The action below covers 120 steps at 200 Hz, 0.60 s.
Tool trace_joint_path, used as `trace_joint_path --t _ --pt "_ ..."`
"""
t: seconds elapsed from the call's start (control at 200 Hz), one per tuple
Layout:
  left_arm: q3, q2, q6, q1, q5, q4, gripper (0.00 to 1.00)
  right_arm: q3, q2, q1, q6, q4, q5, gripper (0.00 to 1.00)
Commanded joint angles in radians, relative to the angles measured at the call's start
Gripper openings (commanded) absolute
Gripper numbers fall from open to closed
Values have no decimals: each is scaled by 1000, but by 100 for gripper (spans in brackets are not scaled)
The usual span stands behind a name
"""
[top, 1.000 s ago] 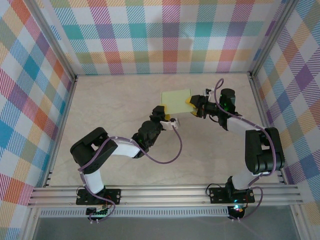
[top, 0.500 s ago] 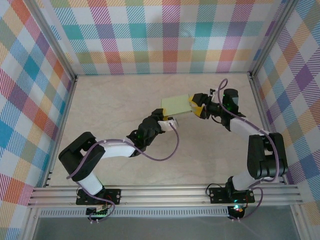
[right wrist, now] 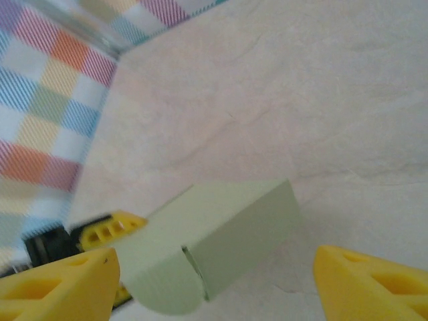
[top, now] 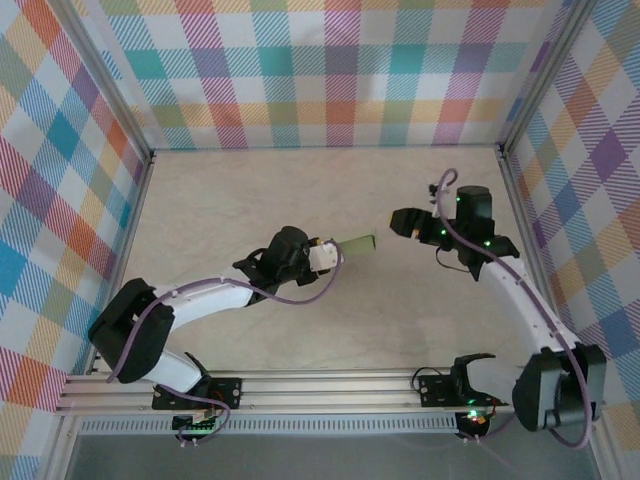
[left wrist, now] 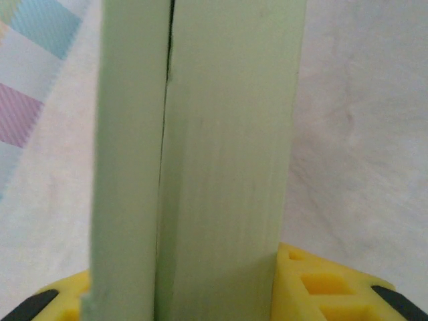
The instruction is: Fold the paper box
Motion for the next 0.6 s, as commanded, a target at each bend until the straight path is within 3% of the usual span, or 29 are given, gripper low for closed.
trace_joint_path --t 0.0,0.195,0.295,0.36,0.595 --pt "78 -27 -65 27 126 -235 39 25 -56 100 -291 -145 207 76" --pt "167 0 -72 67 248 -447 41 8 -98 268 -483 -144 390 76" --pt "180 19 -51 82 269 -487 41 50 -65 280 -507 -206 368 73" --pt "176 30 -36 88 271 -482 41 70 -41 280 -514 -224 363 65" --pt "229 111 -2 100 303 -545 40 192 83 280 -557 -344 250 51"
